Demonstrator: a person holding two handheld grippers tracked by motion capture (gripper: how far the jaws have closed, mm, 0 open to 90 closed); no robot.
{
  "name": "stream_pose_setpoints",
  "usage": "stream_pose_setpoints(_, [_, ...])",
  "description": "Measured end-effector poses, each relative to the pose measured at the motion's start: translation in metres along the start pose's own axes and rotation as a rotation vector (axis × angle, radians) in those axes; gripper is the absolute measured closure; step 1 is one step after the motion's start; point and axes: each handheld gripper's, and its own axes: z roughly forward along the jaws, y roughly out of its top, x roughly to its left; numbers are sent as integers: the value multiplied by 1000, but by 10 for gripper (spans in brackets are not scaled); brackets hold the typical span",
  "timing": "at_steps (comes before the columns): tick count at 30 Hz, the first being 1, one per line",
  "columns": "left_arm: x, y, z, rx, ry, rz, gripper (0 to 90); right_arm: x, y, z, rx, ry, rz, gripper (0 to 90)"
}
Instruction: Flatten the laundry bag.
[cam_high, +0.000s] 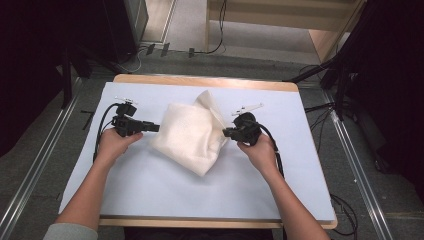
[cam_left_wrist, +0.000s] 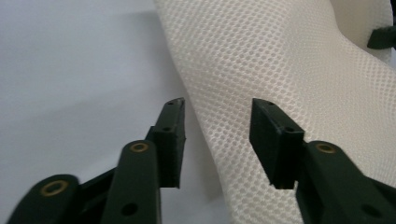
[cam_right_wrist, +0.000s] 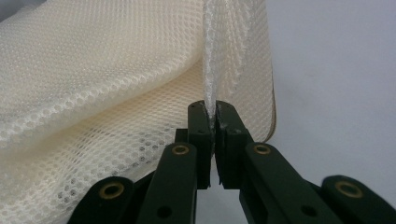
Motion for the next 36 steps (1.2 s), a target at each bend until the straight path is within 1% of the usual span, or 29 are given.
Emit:
stream_pose_setpoints(1, [-2,1,5,9,-3,9,449,1,0,0,1,-6,-2,880])
stream_pose_setpoints(2, [-1,1,8,14,-5,9,406,2,0,1,4,-7,-2,880])
stream_pose_setpoints(3, [-1,1,11,16,-8,1,366,2,-1,1,-2,-8,-15,879])
stream_pose_setpoints(5, [1,2,16,16,-16,-8,337,2,-2,2,-1,-7,-16,880])
stream_pose_setpoints(6, [2,3,18,13,-21,-16,308,3,-2,1,2,-9,-10,879])
stream_pose_setpoints(7, [2,4,20,10,-30,-21,301,2,-3,1,1,-9,-9,879])
stream_pose_setpoints(9, [1,7,22,12,-32,-5,299,2,-4,2,-1,-8,-8,879])
stream_pose_setpoints(10, [0,8,23,10,-43,-4,298,3,-5,2,1,-9,-8,879])
stream_pose_setpoints(11, [0,8,25,0,-61,-12,297,2,-6,3,-1,-6,-11,878])
stream_pose_setpoints(12, [0,8,25,0,-61,-12,285,2,-6,3,-1,-6,-11,878])
stream_pose_setpoints(13, [1,9,28,-7,-100,-46,283,3,-7,3,0,-5,-7,878])
stream_pose_setpoints(14, [1,9,30,2,-119,-54,284,3,-7,4,-1,-5,-11,878])
stream_pose_setpoints(15, [0,9,32,15,-121,-55,286,3,-8,4,2,-5,-11,878])
stream_pose_setpoints(16, [-2,10,34,29,-115,-40,302,4,-8,4,2,-6,-9,878])
stream_pose_setpoints(18, [-6,10,36,49,-112,-14,369,5,-9,5,2,-6,-12,878])
stream_pose_setpoints(19, [-8,11,37,59,-115,-8,430,5,-10,5,5,-9,-15,878])
stream_pose_setpoints(21, [-13,12,37,78,-85,15,534,6,-11,6,6,-12,-18,878])
stream_pose_setpoints(22, [-14,13,37,81,-86,22,588,6,-11,6,6,-13,-20,878])
stream_pose_setpoints(24, [-15,13,36,78,-91,20,694,6,-11,6,11,-17,-16,878])
stream_pose_setpoints(25, [-17,14,34,74,-102,29,739,5,-12,6,10,-17,-15,878])
stream_pose_setpoints(26, [-17,14,34,74,-102,29,781,5,-12,6,7,-17,-17,879])
stream_pose_setpoints(27, [-20,15,30,66,-102,49,815,4,-12,5,7,-18,-11,879])
stream_pose_setpoints(28, [-20,16,28,58,-107,57,835,4,-12,4,4,-19,-12,878])
stream_pose_setpoints(29, [-21,16,25,54,-108,57,846,3,-11,3,0,-24,-15,879])
stream_pose_setpoints(30, [-21,17,22,54,-106,61,854,2,-11,1,-1,-26,-13,879])
stream_pose_setpoints(31, [-21,17,19,50,-95,68,858,1,-11,0,-6,-30,-17,879])
stream_pose_setpoints(33, [-18,16,12,46,-92,66,862,-2,-12,-4,-12,-36,-6,880])
stream_pose_setpoints(34, [-18,16,12,46,-92,66,862,-4,-12,-7,-19,-39,-1,880])
stream_pose_setpoints(36, [-14,14,1,19,-89,56,862,-8,-13,-11,-28,-42,8,880])
